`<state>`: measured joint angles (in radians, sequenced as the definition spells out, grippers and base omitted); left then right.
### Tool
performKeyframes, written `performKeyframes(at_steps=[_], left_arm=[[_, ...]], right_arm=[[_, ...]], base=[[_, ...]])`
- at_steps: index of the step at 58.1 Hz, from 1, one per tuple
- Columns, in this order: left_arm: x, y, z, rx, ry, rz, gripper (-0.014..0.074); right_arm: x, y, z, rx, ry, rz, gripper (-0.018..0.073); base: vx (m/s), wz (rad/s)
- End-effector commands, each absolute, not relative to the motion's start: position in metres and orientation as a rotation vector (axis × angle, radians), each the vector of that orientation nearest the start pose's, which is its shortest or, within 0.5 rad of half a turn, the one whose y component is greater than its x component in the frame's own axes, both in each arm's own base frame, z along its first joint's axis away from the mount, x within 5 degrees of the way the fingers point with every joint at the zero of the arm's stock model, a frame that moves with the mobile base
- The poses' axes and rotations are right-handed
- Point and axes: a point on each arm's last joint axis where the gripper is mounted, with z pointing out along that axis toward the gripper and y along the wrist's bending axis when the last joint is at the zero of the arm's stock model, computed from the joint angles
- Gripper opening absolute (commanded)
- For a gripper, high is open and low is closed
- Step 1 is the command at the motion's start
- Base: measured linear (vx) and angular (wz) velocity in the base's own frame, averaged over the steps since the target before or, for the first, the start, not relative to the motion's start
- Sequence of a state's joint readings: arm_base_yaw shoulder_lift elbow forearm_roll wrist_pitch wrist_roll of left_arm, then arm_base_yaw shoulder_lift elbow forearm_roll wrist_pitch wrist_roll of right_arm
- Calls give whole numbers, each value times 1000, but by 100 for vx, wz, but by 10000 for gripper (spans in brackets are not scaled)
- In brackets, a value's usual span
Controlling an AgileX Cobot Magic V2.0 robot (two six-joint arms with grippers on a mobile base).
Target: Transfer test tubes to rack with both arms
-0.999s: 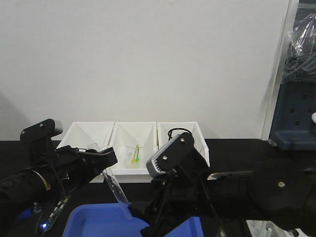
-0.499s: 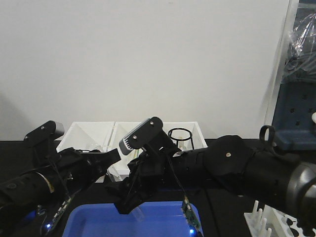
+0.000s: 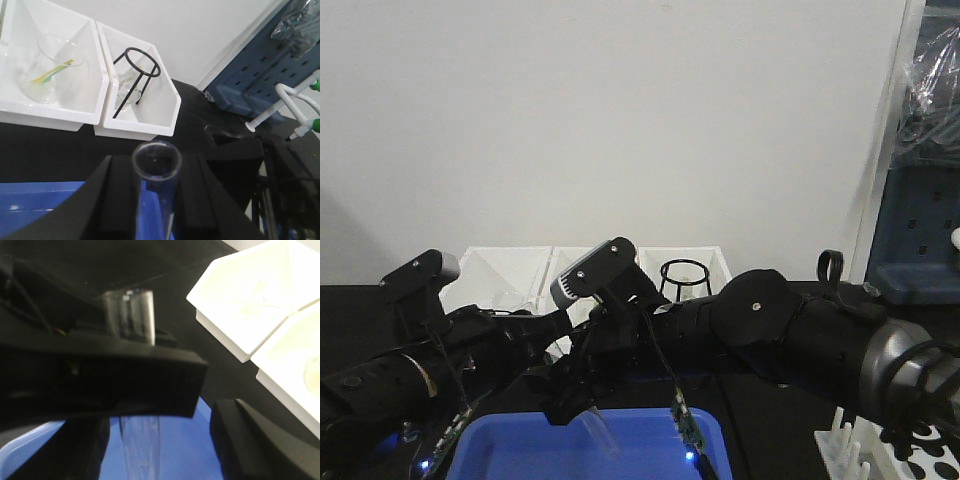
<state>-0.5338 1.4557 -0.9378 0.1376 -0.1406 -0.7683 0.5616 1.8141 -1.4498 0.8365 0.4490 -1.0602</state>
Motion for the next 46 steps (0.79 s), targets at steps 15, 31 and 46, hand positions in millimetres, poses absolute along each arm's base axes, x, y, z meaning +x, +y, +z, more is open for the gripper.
performKeyframes(at_steps=[15,31,46], left_arm=[[280,-173,326,-52,1808,-882,5],[280,-173,326,-53,1808,-882,7],[280,-173,326,-53,1809,-881,38]], right_arm=[[338,248,324,-1025,1826,537,302],[338,247,325,-1024,1824,537,120],[338,247,327,-998,1818,538,-15]], base=[[0,0],[0,0],[0,0]])
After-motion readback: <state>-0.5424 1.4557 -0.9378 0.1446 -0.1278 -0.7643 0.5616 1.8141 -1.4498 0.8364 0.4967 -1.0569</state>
